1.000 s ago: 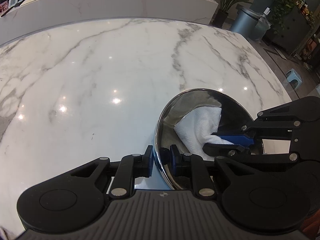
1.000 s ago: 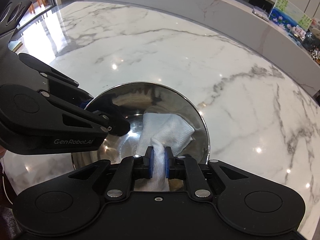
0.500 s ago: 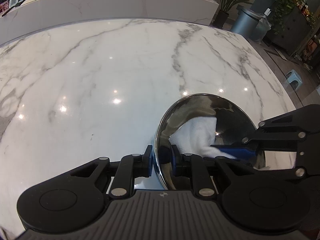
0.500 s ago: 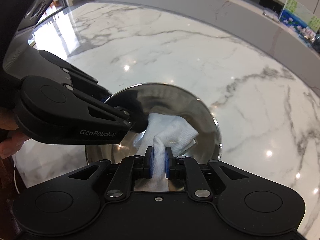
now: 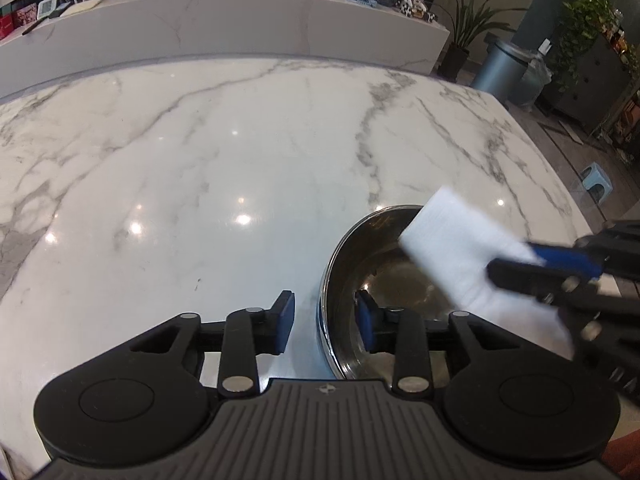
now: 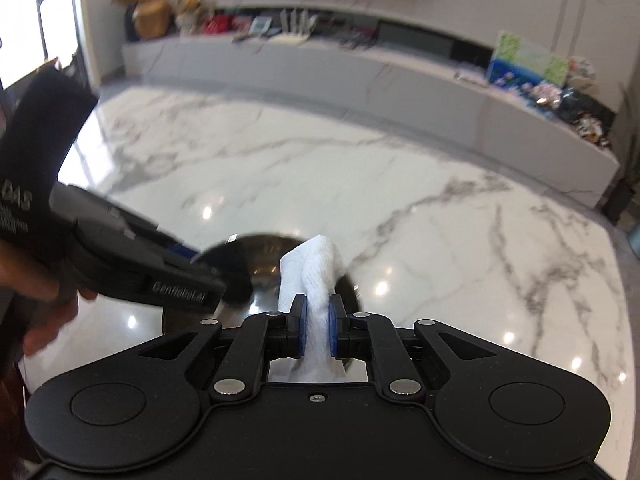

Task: Clean bowl
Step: 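Lift the towel out of the bowl with the right gripper and release the bowl rim with the left gripper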

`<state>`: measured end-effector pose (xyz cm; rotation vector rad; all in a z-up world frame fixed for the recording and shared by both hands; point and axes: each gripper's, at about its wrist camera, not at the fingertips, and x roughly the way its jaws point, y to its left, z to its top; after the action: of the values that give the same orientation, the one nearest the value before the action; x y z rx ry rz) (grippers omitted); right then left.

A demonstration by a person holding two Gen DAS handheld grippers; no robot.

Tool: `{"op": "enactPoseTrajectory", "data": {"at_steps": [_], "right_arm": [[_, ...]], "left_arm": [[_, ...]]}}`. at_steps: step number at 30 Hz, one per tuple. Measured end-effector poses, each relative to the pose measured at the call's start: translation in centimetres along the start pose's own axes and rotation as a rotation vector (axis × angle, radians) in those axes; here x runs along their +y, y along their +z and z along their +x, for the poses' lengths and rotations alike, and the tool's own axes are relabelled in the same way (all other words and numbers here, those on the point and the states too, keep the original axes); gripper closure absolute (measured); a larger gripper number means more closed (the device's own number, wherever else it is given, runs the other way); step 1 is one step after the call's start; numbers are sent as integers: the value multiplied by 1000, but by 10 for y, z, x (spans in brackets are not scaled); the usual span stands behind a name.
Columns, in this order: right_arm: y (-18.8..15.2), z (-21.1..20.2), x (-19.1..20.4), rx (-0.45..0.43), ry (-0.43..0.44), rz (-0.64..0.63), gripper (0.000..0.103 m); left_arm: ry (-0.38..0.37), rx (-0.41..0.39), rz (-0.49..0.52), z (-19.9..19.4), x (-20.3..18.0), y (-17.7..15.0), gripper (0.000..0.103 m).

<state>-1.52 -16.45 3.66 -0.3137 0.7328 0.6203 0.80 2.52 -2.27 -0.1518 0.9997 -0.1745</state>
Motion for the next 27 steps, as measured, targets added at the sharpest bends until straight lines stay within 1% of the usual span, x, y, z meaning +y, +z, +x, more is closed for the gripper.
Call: {"op": "enactPoseTrajectory", "data": {"at_steps": [2,3,5,8,11,17,21,24,27], "right_arm": [[1,-9,-6,-60,-58,28,94],[1,-12,-10,-78,-73,44,94],[-1,-17,-19,-107,-104,77,94],[-9,-21,-32,-118,-153,111,94],[-21,-13,-43,-90,-181,129,94],[-40,11,-51,-42,-114,191,94],[-49,22,-47,-40,-132,202,94],[-57,33,-48,-36,-122,233,94],[-62,40,-41,-10,-121,215,93]], "left_arm": [[-1,-17,6,-3,-2,0,69],[0,-26,8,-5,-3,-1,64],[4,-40,13,-7,-5,-1,59],[9,-56,17,-10,-7,-3,57],[13,-61,19,-11,-8,-6,56],[12,-51,24,-8,-12,-9,55],[13,-46,23,-7,-17,-6,55],[18,-41,20,-5,-18,-6,55],[27,-31,16,-3,-17,-7,55]]}}
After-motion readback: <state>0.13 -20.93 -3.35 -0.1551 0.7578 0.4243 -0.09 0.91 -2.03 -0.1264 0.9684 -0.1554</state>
